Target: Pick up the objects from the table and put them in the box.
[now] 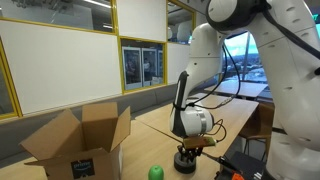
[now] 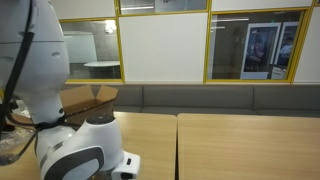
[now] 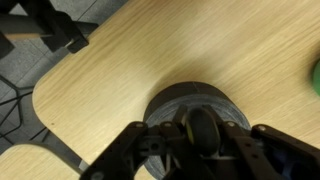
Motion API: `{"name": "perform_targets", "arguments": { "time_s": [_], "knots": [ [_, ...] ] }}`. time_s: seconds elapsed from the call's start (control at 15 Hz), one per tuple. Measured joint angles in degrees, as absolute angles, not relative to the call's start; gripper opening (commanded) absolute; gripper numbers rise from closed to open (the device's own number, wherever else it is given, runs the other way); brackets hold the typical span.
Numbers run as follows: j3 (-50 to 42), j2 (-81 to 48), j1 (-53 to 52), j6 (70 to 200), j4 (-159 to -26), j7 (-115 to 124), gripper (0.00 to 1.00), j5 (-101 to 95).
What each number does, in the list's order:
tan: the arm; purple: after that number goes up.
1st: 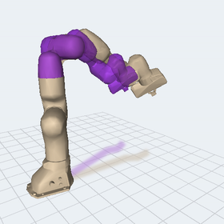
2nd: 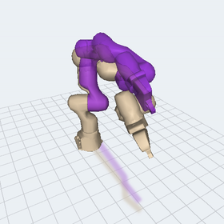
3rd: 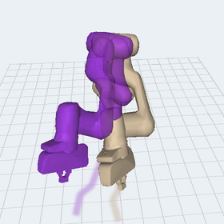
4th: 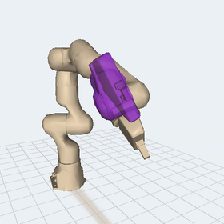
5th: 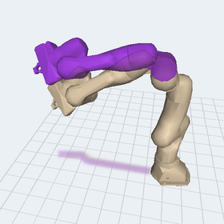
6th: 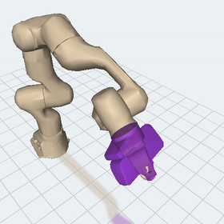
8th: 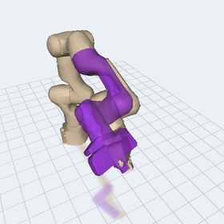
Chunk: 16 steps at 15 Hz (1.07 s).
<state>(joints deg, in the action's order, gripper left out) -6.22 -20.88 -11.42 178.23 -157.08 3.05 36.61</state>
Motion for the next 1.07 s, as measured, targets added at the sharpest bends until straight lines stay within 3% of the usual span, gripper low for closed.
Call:
{"name": "perform_targets", "arguments": {
  "time_s": [0.47, 1.07],
  "knots": [
    [-26.4, -18.4, -32.6, 178.6, -157.0, 3.1, 0.18, 36.6],
    [-60.7, -17.3, -66.4, 178.6, -157.0, 3.2, 0.18, 33.3]
  ]
}}
